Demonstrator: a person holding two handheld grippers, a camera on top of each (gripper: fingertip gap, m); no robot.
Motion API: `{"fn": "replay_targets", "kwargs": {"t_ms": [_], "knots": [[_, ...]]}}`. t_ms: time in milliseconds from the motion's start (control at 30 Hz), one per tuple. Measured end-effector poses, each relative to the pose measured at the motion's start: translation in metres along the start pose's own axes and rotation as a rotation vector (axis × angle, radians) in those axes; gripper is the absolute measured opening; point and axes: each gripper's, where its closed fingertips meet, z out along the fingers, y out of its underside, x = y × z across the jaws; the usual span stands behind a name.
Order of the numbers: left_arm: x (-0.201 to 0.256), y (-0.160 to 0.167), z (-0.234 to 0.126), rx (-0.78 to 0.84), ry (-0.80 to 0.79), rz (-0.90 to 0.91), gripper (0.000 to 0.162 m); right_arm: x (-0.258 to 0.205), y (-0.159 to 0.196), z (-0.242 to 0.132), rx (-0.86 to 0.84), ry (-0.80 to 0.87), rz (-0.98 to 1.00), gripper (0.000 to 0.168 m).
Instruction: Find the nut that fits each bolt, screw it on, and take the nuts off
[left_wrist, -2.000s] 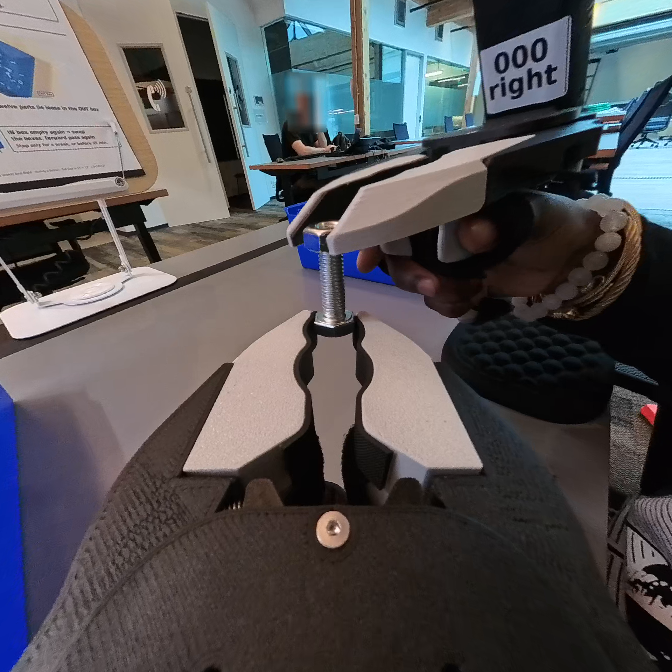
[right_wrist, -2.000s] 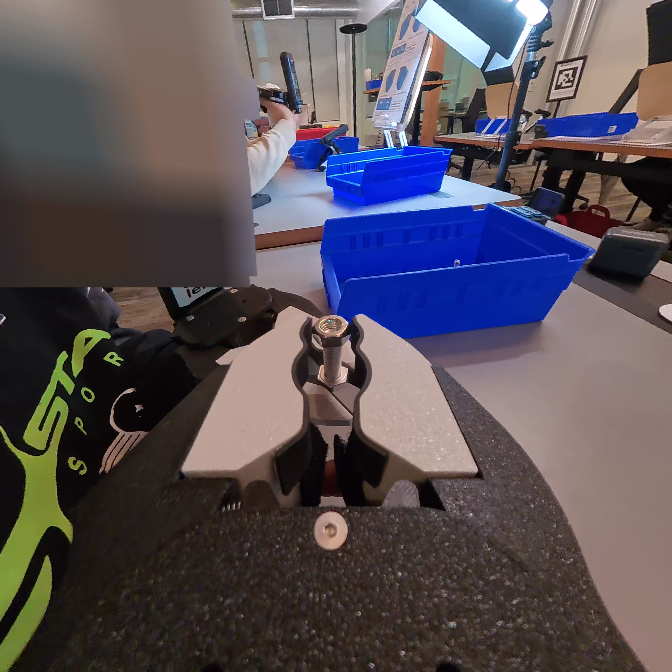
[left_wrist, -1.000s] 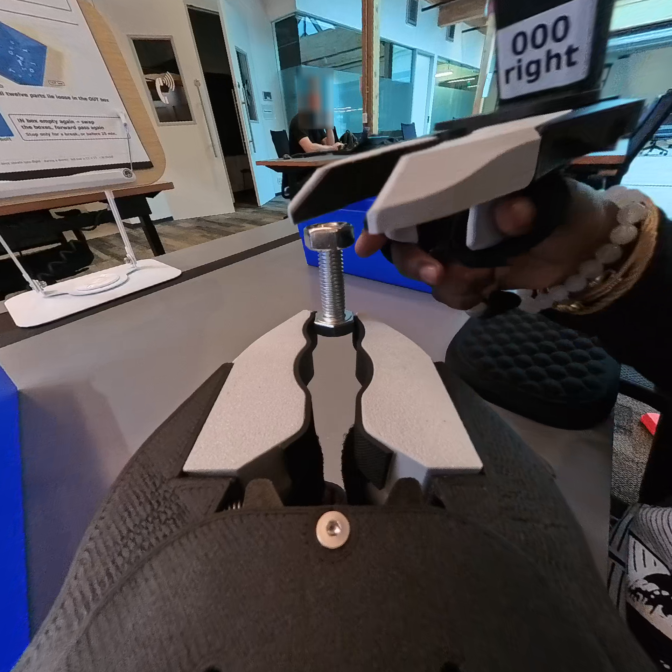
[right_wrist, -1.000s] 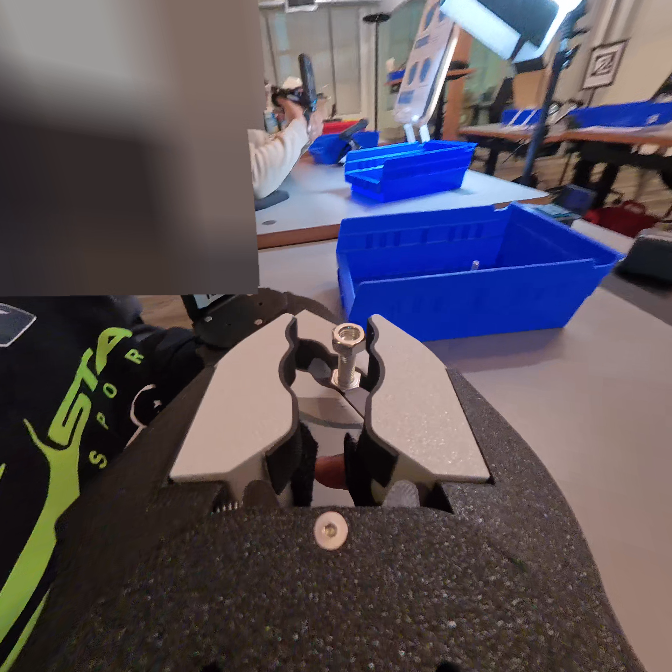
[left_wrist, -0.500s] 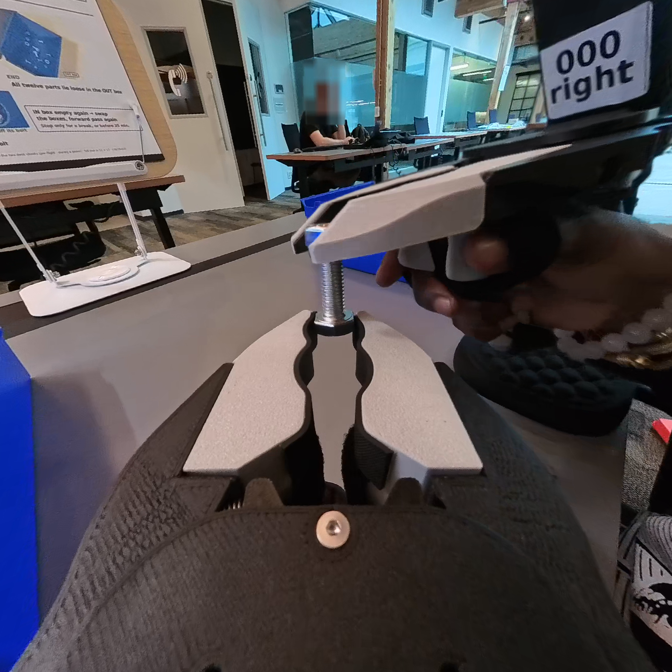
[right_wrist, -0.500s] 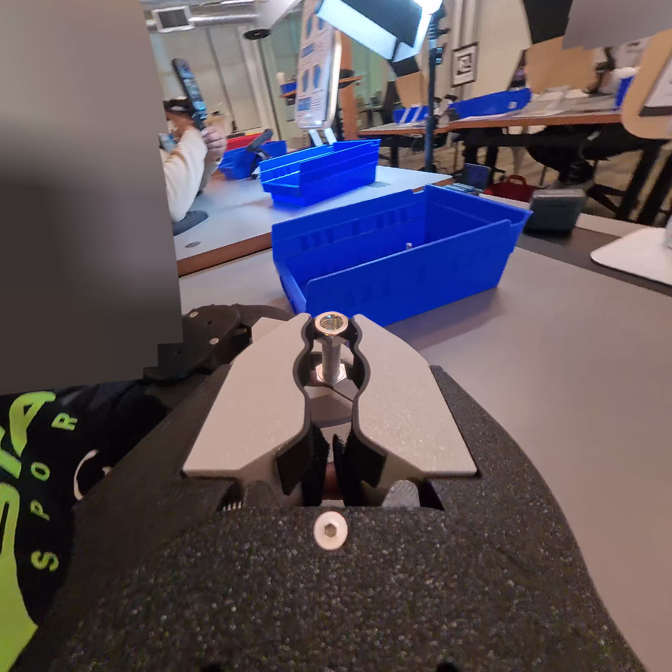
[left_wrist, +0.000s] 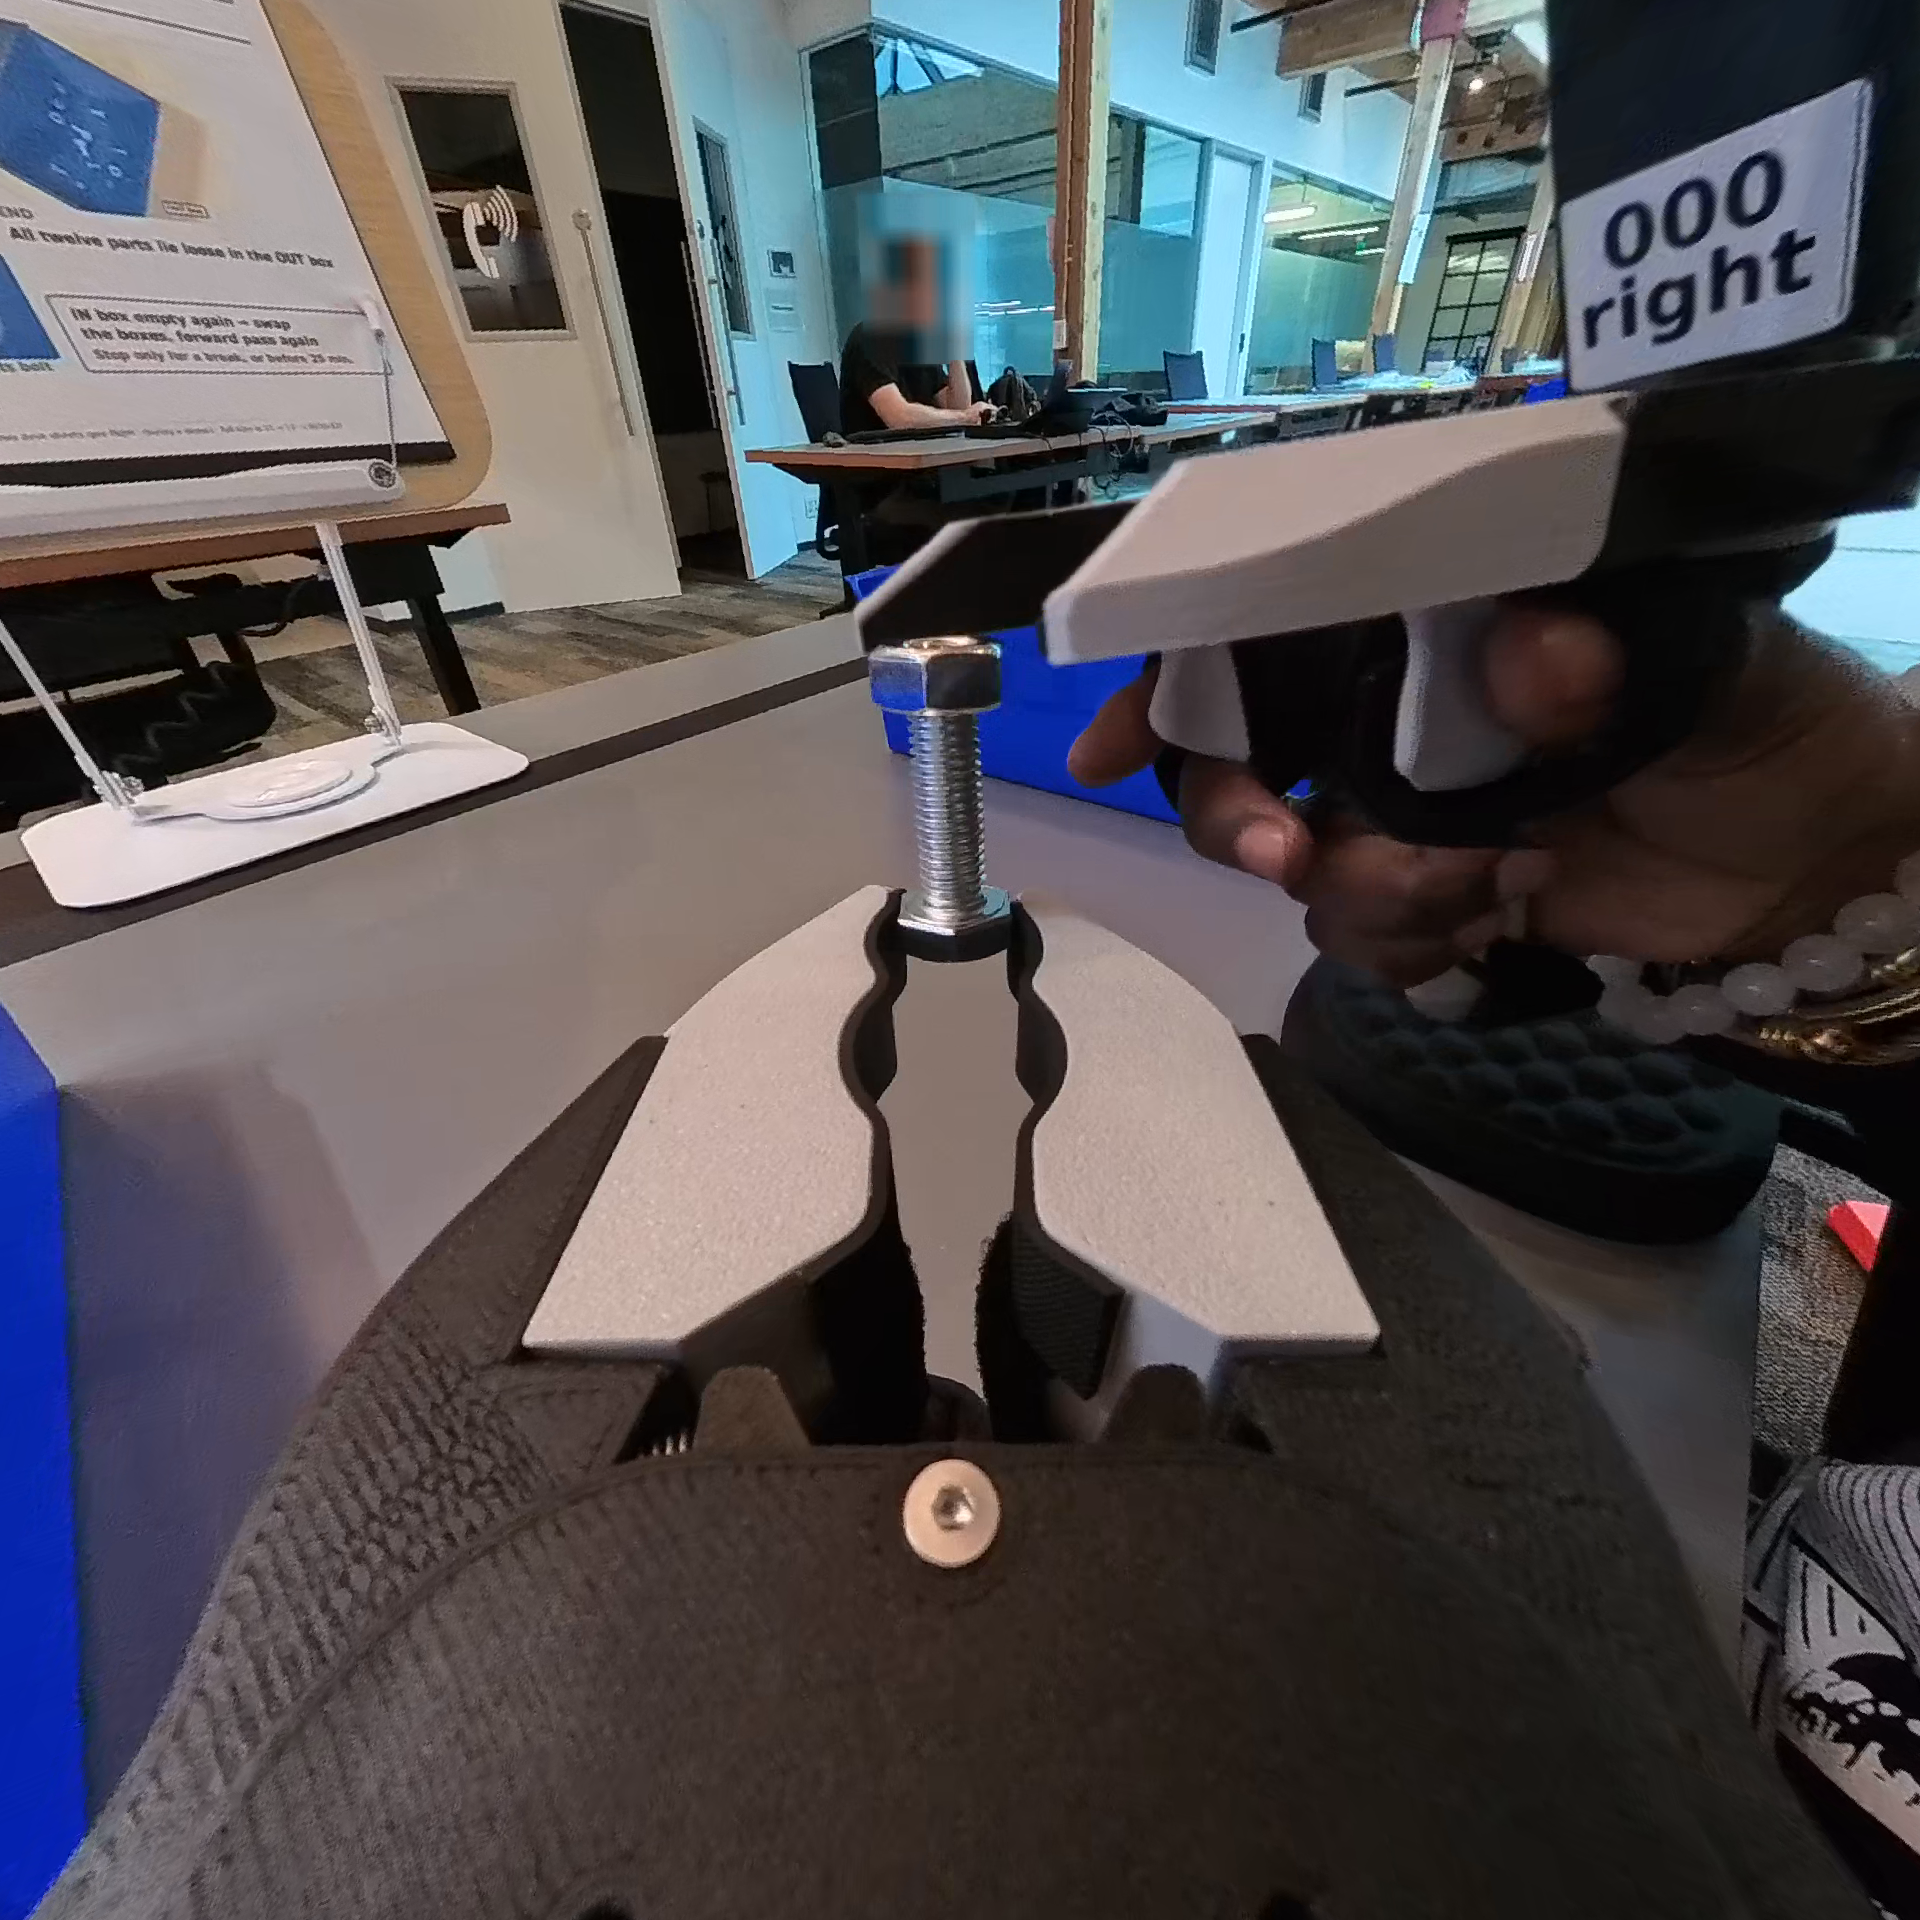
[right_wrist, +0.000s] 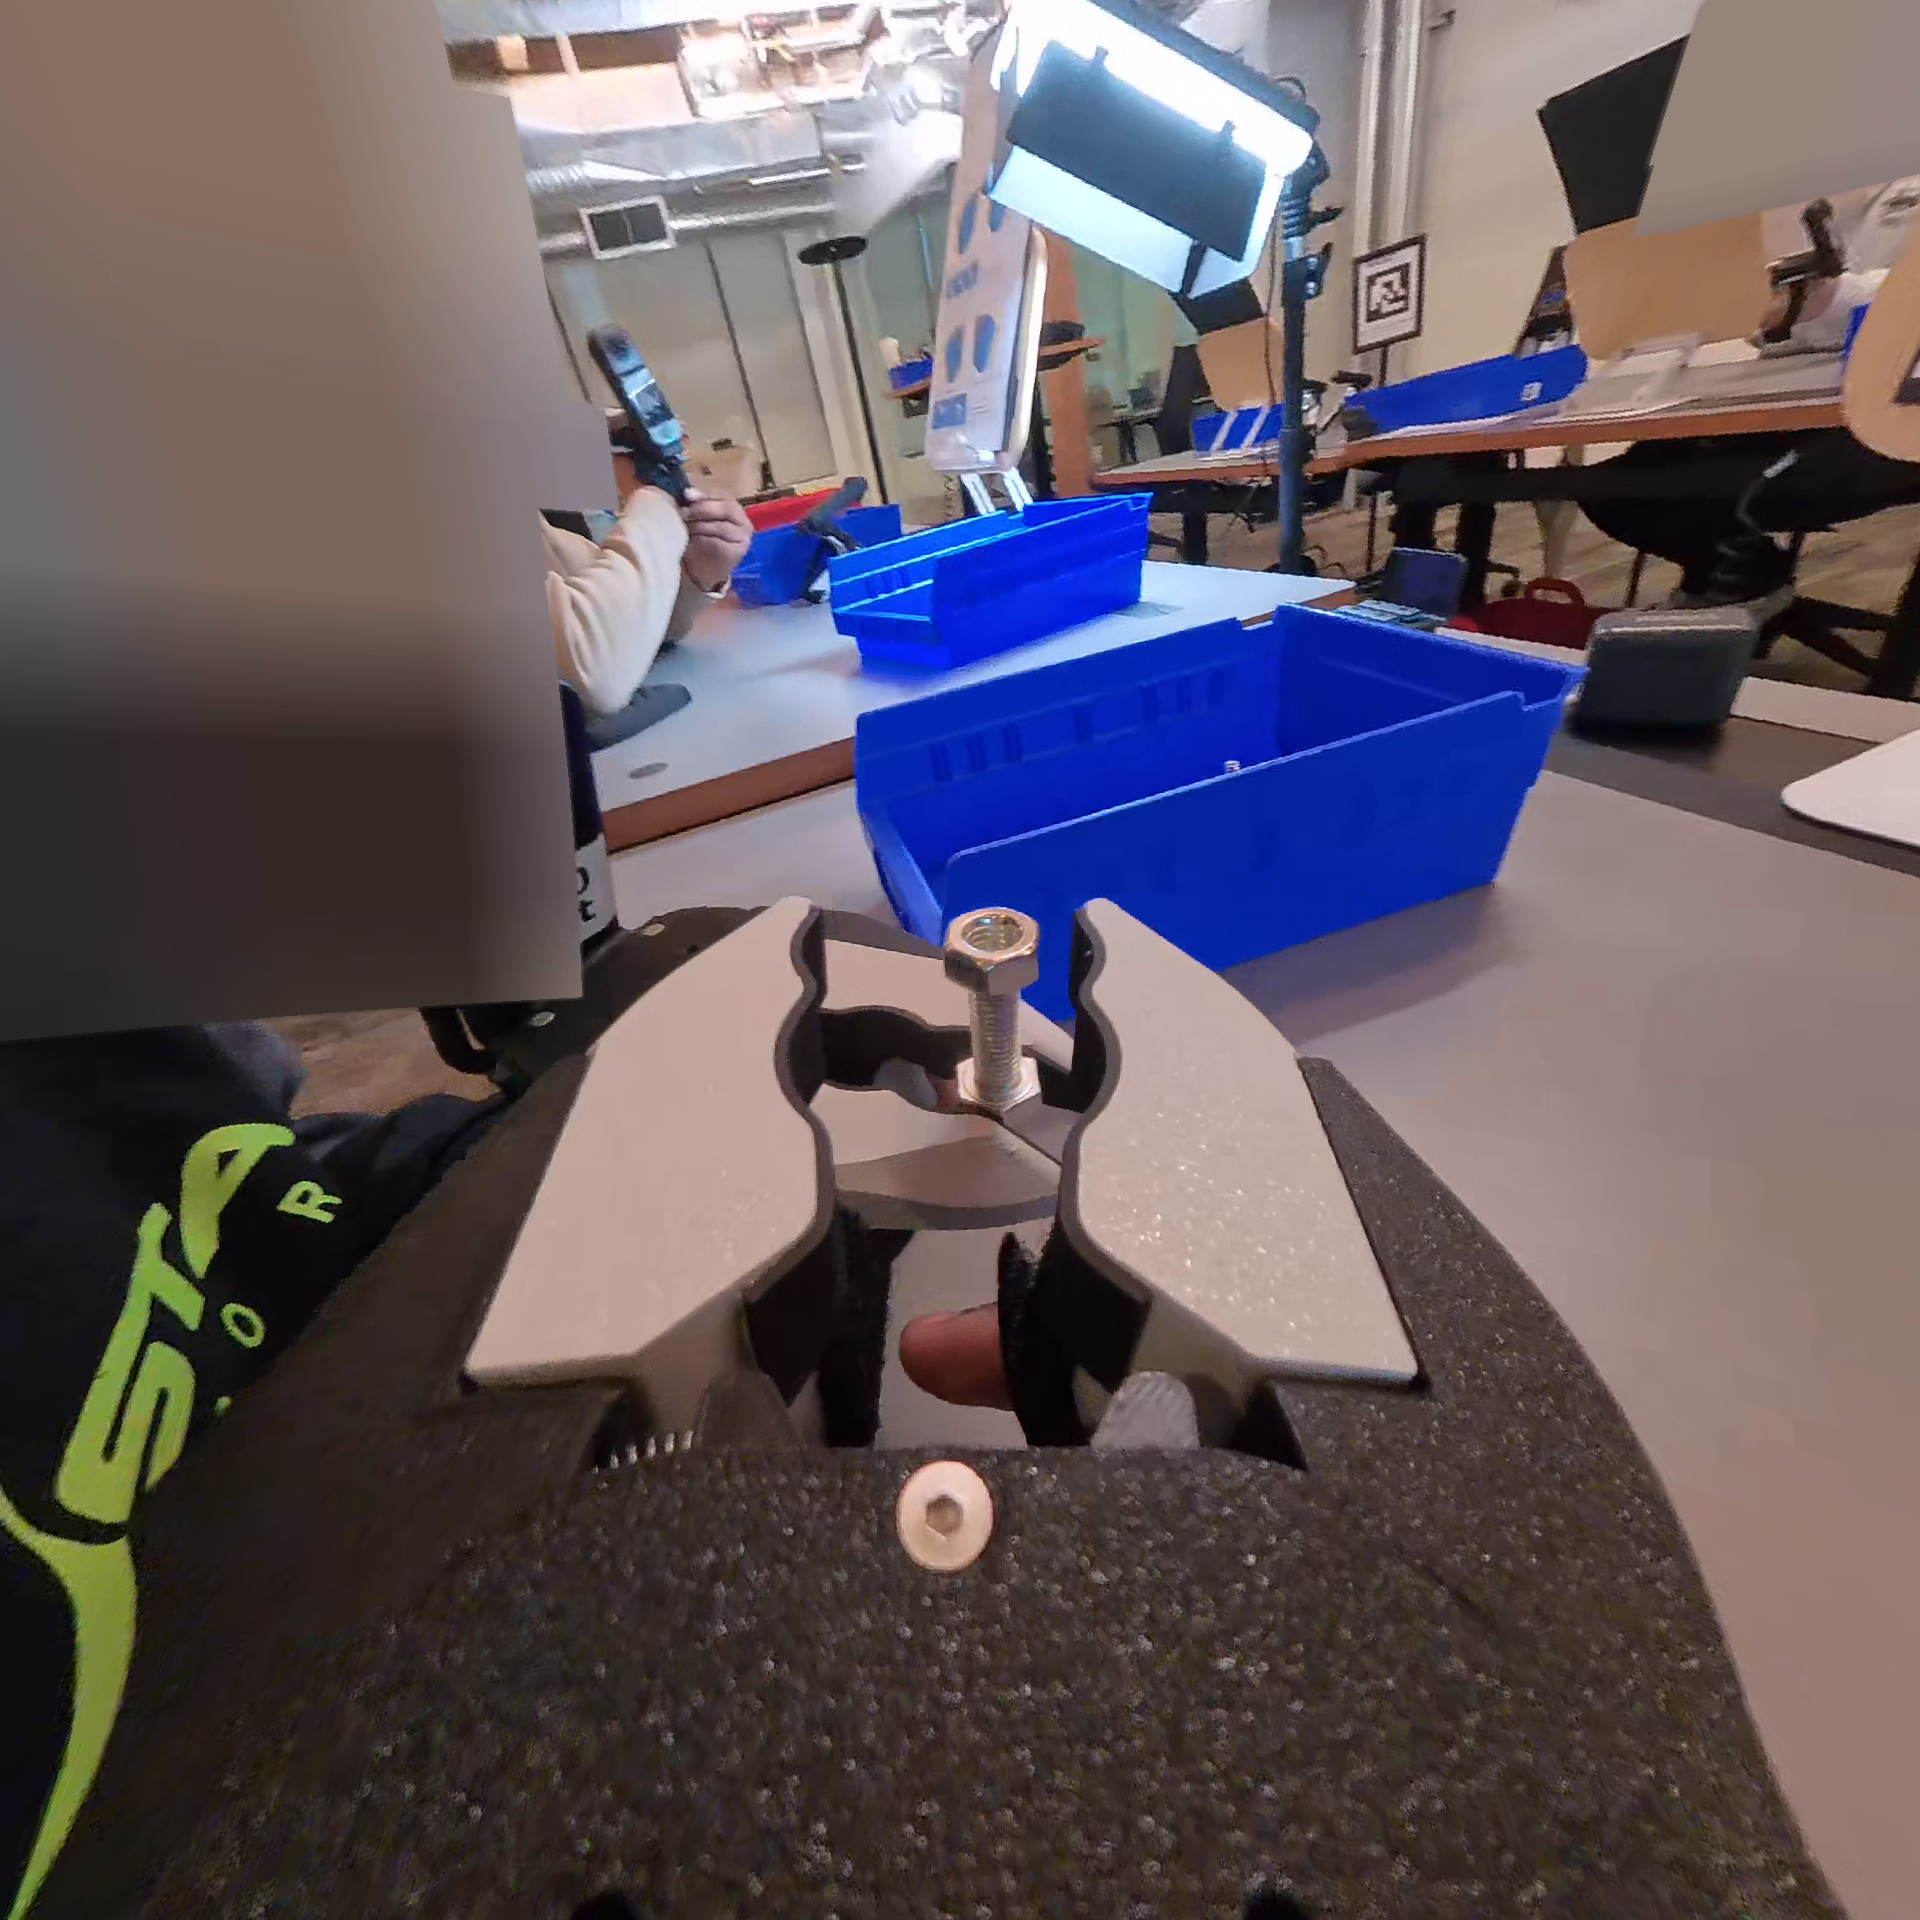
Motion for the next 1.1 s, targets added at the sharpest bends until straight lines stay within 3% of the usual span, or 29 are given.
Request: {"fn": "replay_targets", "kwargs": {"t_ms": [333,567,900,1100], "knots": [[-0.002,0.000,0.000,0.001,-0.008,-0.014,0.019,-0.004,0.000,-0.009,0.021,0.026,-0.005,0.033],[-0.001,0.000,0.000,-0.001,-0.004,-0.011,0.019,0.001,0.001,-0.001,0.012,0.016,-0.009,0.043],[-0.003,0.000,-0.001,0.004,-0.007,-0.023,0.019,-0.003,0.003,-0.009,0.016,0.058,-0.035,0.031],[-0.001,0.000,0.000,0.001,-0.001,-0.016,0.019,0.002,0.002,0.001,0.015,0.046,-0.027,0.046]]}}
